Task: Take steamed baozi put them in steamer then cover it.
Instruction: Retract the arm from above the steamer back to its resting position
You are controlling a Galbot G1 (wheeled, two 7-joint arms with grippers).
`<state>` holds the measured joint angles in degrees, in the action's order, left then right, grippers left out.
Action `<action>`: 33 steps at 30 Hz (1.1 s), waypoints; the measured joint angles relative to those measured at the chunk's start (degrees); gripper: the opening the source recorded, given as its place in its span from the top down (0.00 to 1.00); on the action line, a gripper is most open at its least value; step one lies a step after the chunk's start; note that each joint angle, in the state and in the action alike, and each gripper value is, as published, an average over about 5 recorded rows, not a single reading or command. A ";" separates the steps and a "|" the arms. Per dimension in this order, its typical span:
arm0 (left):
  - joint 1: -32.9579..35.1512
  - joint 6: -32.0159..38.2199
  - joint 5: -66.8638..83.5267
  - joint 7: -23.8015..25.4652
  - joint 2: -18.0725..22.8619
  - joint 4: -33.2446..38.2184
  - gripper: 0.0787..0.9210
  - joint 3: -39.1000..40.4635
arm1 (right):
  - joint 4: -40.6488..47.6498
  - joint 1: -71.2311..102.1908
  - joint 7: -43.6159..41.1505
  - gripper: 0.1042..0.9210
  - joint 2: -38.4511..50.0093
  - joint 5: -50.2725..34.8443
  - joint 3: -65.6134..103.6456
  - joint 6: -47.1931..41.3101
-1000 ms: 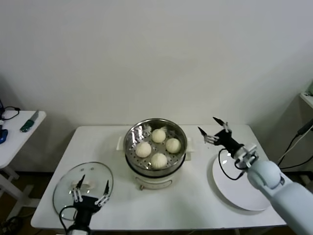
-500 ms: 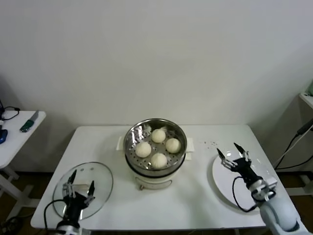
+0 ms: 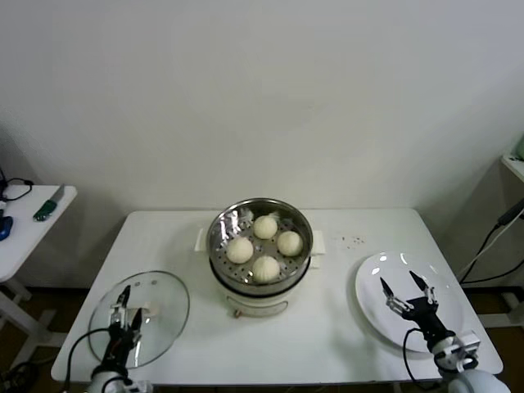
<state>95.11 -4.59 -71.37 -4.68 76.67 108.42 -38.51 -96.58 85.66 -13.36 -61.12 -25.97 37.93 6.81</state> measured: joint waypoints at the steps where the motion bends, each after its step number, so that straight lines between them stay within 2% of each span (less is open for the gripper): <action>1: -0.32 -0.01 -0.84 0.02 -0.04 -0.75 0.12 -0.03 | 0.07 0.14 -0.07 0.12 -0.19 0.18 0.16 0.02; 29: -11.08 -0.38 -4.68 -3.78 -2.95 -15.28 0.12 1.60 | 2.22 0.66 -1.64 0.12 -3.97 5.55 1.04 0.84; 33: -12.49 -0.33 -3.84 -4.48 -3.01 -16.80 0.16 2.16 | 2.67 0.37 -1.80 0.12 -4.58 6.32 0.80 0.96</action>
<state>82.62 -4.92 -75.21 -9.16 73.67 91.62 -36.34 -93.92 86.03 -15.16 -65.71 -19.65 38.73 7.77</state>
